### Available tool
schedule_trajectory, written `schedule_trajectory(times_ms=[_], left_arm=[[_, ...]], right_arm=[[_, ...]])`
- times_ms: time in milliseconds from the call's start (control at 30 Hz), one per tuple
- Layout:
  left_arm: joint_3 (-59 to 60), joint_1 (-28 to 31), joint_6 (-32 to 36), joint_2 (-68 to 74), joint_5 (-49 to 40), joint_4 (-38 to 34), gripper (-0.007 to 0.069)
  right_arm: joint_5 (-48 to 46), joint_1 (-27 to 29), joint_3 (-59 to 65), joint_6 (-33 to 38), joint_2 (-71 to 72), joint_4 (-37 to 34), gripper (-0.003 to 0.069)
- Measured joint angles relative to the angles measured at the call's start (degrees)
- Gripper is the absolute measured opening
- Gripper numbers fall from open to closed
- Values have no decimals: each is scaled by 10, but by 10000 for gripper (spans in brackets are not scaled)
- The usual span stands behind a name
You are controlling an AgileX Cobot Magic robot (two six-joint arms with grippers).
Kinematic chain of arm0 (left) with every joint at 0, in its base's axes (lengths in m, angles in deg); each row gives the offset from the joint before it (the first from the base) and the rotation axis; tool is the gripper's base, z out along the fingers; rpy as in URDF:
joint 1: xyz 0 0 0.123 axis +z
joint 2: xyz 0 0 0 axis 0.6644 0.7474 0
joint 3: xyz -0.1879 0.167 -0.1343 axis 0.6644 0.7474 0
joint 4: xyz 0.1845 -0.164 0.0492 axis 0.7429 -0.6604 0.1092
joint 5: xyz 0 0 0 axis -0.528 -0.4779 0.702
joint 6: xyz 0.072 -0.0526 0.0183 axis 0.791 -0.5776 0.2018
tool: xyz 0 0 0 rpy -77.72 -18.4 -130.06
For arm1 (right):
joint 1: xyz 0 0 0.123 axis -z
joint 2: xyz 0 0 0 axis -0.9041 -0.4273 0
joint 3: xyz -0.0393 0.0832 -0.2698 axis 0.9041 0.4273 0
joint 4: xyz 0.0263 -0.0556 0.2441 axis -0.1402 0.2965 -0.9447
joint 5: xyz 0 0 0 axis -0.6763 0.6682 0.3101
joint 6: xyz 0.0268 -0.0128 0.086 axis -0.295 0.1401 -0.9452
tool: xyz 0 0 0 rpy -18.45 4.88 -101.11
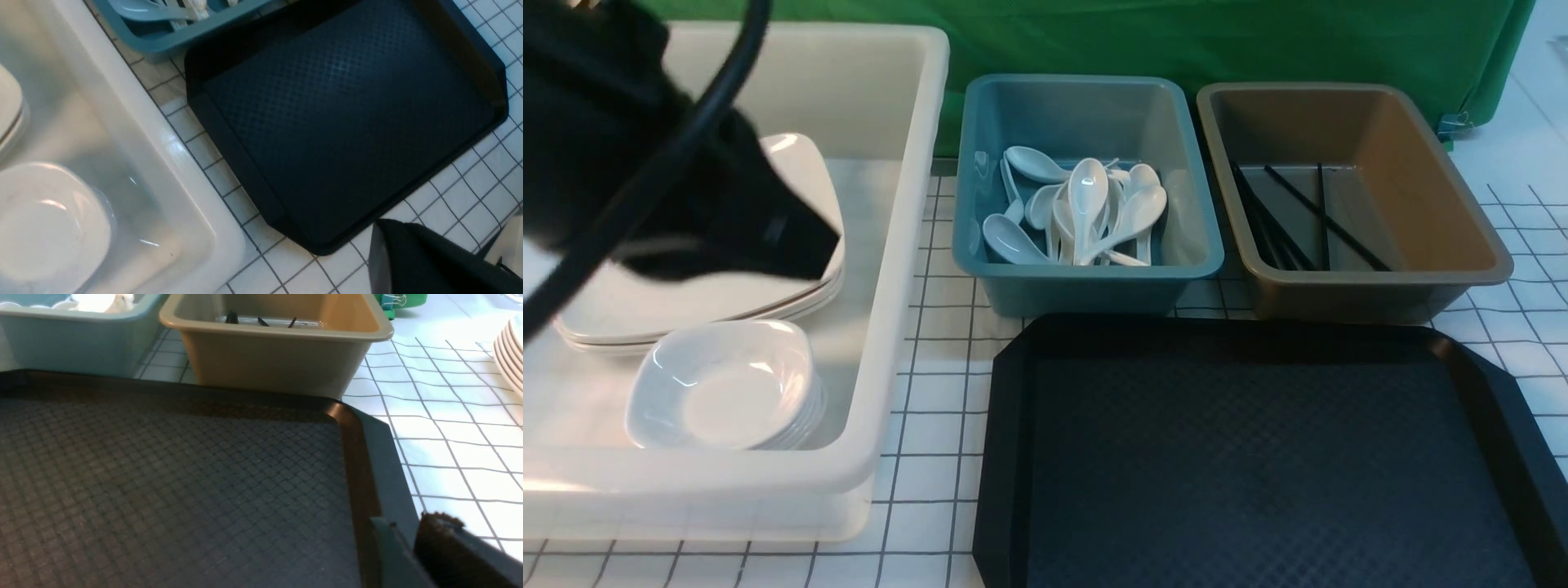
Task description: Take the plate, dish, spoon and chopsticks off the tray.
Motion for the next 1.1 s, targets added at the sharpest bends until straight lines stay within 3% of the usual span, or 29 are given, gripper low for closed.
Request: schedule_trajectory(times_ms=[67, 167, 300, 500, 700, 833, 1100], left_arm=[[37, -1, -1, -34, 20, 0, 5], [141, -2, -2, -123, 122, -1, 5], [312, -2, -2, -267, 346, -19, 5], [452, -2, -2, -389, 621, -48, 5], [502, -2, -2, -420, 657, -1, 5], [525, -2, -2, -421, 631, 70, 5], [541, 3, -2, -421, 588, 120, 5]], right_arm=[[0, 0, 0, 0, 0, 0, 195], [0, 0, 0, 0, 0, 0, 198], [0, 0, 0, 0, 0, 0, 205], [0, 0, 0, 0, 0, 0, 218], [0, 0, 0, 0, 0, 0, 227], [0, 0, 0, 0, 0, 0, 237], [2, 0, 1, 0, 0, 0, 239]])
